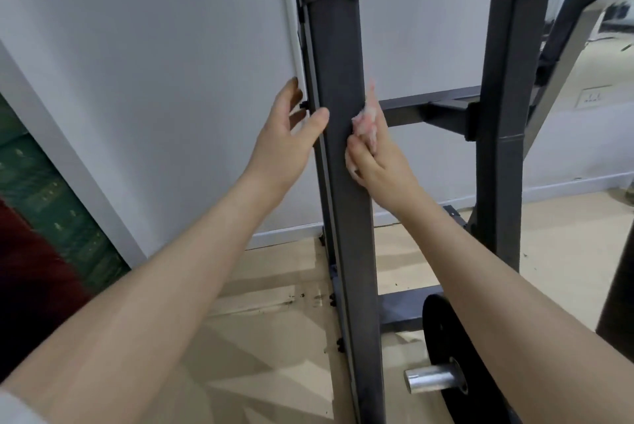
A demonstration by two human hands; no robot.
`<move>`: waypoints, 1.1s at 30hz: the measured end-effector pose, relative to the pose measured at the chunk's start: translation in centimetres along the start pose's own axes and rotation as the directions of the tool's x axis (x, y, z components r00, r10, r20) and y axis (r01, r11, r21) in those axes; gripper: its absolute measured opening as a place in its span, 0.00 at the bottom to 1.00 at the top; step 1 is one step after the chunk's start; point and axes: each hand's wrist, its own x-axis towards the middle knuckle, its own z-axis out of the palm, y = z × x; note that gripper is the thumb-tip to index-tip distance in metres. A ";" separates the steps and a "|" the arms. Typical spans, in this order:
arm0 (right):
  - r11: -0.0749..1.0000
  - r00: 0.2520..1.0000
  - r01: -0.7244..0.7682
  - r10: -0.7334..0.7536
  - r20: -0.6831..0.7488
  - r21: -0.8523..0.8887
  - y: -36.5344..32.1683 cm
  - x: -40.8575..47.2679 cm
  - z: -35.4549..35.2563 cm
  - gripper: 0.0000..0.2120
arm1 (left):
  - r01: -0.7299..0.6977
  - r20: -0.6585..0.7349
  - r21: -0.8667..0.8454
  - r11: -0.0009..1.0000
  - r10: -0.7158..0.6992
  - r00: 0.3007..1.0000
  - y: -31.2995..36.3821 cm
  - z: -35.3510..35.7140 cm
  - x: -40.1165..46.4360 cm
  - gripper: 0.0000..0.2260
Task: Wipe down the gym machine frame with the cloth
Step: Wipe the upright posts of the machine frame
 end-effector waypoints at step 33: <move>0.959 0.986 -0.144 0.117 0.121 0.242 -0.2 0.9 -0.4 0.23 | -0.075 -0.020 -0.134 0.988 0.072 0.997 3.6 0.5 3.9 0.23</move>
